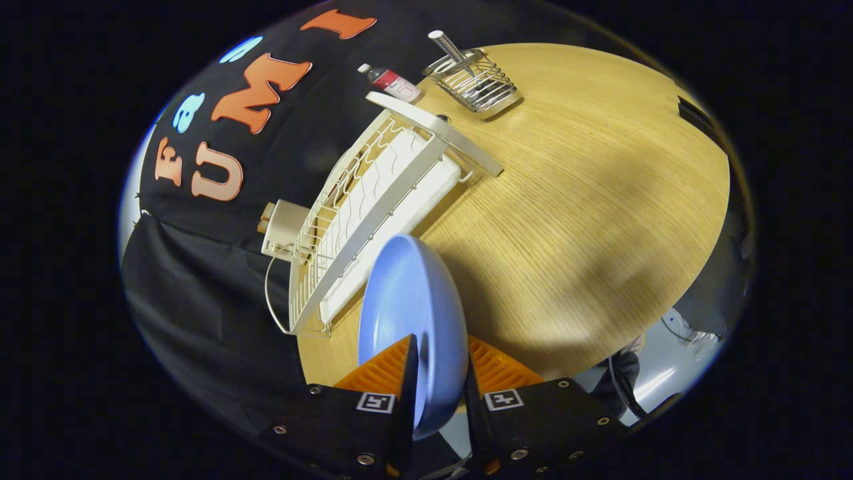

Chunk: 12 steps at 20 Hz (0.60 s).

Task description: Take the plate from the dish rack, then take the spoon from the basket and place it into the plate.

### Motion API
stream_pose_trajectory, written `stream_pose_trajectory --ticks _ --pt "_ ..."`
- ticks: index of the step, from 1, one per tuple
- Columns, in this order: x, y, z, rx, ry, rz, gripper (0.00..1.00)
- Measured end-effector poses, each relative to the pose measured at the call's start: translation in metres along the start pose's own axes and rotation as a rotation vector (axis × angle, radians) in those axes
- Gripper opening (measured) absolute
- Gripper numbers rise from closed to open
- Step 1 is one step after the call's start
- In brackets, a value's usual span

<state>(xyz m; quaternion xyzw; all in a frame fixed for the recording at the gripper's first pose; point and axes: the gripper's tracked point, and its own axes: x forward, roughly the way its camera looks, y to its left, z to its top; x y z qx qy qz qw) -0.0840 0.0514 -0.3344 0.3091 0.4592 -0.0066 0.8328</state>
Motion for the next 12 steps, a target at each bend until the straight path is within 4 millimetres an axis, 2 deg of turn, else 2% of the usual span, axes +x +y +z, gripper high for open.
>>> stream_pose_trajectory --ticks 3,6,7,8,9,11,12 --pt "-0.012 -0.013 0.017 -0.034 -0.044 -0.044 0.56" --pt "-0.025 -0.021 0.037 -0.048 -0.093 -0.07 0.69" --pt "-0.029 -0.027 0.046 -0.068 -0.116 -0.093 0.79" --pt "-0.034 -0.032 0.054 -0.097 -0.139 -0.119 0.83" --pt "-0.039 -0.035 0.063 -0.131 -0.163 -0.147 0.92" --pt "-0.049 -0.037 0.082 -0.202 -0.209 -0.187 0.98" --pt "-0.053 -0.036 0.093 -0.242 -0.239 -0.208 0.99"
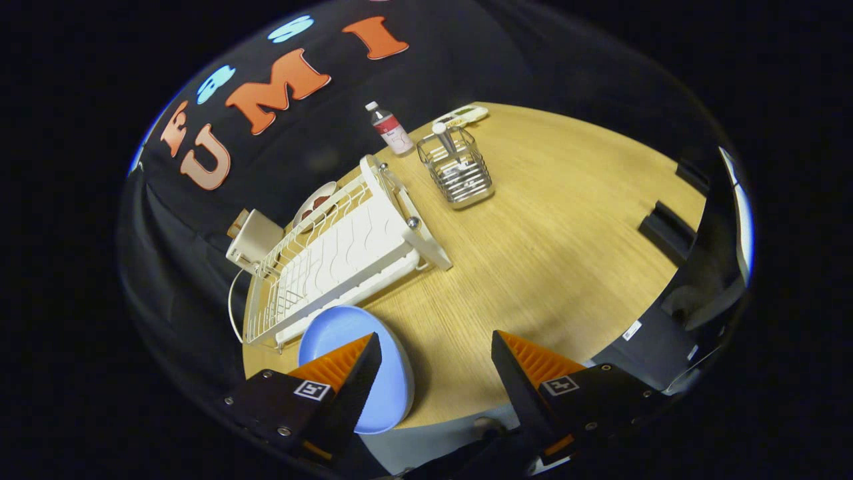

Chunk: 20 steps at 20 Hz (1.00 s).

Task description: Take the plate from the dish rack, then take the spoon from the basket and place it into the plate.

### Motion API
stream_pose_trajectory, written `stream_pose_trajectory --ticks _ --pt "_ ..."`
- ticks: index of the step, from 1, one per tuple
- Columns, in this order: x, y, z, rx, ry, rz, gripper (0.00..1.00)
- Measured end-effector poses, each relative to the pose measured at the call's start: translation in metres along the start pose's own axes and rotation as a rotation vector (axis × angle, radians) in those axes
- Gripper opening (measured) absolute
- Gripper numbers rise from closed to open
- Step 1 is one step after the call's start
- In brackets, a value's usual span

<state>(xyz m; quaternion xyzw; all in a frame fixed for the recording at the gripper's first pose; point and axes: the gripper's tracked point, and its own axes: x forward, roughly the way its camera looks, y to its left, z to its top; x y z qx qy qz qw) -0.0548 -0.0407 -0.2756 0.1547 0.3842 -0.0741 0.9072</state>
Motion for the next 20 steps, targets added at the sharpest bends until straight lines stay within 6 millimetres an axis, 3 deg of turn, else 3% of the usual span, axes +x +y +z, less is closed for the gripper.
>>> stream_pose_trajectory --ticks 6,12,16,20 --pt "-0.006 -0.003 0.067 -0.166 -0.178 -0.071 0.99" --pt "0.008 -0.011 0.137 -0.262 -0.317 -0.102 0.99" --pt "0.034 -0.012 0.171 -0.306 -0.33 -0.097 0.98" --pt "0.058 -0.011 0.186 -0.363 -0.322 -0.092 0.85"
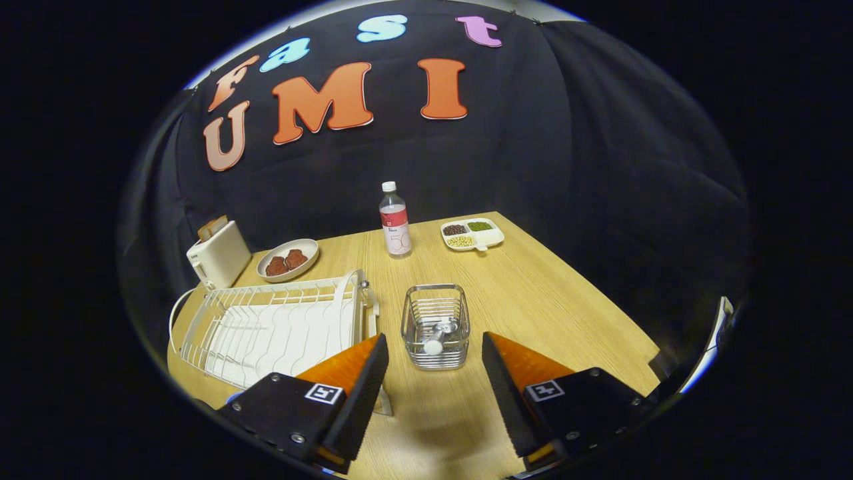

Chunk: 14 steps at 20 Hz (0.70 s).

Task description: Take the plate from the dish rack, then take the spoon from the basket and place it into the plate.

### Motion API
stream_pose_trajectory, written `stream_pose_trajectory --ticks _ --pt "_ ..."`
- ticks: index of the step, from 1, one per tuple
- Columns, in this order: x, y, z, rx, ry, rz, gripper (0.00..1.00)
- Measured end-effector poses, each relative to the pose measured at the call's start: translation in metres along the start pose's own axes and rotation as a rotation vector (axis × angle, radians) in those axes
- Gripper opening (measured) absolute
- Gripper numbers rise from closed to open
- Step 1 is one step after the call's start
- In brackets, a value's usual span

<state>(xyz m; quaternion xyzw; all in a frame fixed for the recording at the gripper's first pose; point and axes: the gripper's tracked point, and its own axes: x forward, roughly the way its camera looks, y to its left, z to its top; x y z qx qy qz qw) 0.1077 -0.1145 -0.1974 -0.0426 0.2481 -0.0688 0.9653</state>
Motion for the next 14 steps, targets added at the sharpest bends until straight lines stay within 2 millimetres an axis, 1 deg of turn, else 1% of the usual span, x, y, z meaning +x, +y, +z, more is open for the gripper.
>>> stream_pose_trajectory --ticks 1,2,3,4,5,6,7,8,9,11,14 --pt "0.006 0.001 -0.001 -0.022 0.005 0.006 0.76" --pt "0.012 0.002 -0.003 -0.044 0.015 0.012 0.71" --pt "0.016 0.003 -0.005 -0.067 0.021 0.011 0.62" --pt "0.022 0.002 -0.006 -0.088 0.022 0.007 0.58" --pt "0.025 0.001 -0.007 -0.106 0.021 0.004 0.48" --pt "0.028 0.001 -0.007 -0.123 0.023 0.003 0.44" --pt "0.03 0.0 -0.008 -0.137 0.026 0.001 0.34" --pt "0.032 -0.001 -0.008 -0.144 0.024 -0.002 0.27" --pt "0.032 -0.001 -0.005 -0.147 0.014 -0.001 0.15" --pt "0.033 -0.003 -0.003 -0.146 0.008 -0.002 0.09" --pt "0.031 -0.002 0.0 -0.125 0.001 0.001 0.06"
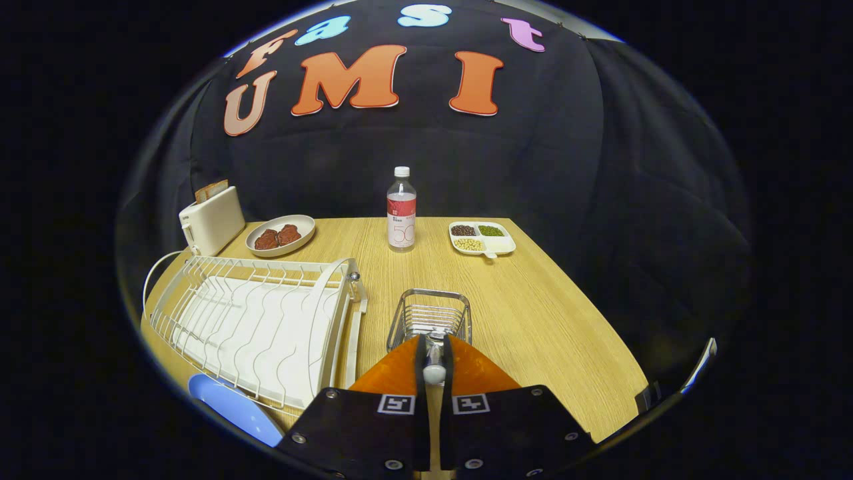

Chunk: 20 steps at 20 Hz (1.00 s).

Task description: Take the plate from the dish rack, then take the spoon from the basket and place it into the plate.

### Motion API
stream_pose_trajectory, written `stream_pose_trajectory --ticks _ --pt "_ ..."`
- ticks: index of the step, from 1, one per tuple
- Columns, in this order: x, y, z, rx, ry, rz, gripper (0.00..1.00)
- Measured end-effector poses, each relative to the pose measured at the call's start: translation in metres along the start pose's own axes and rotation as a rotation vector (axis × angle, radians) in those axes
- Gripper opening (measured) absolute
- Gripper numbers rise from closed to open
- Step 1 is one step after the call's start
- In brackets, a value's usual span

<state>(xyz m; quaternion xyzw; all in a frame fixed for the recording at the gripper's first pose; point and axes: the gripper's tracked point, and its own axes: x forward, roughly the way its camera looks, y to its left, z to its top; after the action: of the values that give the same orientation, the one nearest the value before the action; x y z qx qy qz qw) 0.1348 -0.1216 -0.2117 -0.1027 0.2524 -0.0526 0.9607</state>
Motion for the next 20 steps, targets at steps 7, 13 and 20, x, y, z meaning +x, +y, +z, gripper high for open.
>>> stream_pose_trajectory --ticks 7,13,20 --pt "-0.025 -0.004 0.019 0.0 -0.047 -0.023 0.06" --pt "-0.062 -0.007 0.034 0.016 -0.094 -0.05 0.06" --pt "-0.12 0.011 0.054 0.029 -0.163 -0.051 0.06"
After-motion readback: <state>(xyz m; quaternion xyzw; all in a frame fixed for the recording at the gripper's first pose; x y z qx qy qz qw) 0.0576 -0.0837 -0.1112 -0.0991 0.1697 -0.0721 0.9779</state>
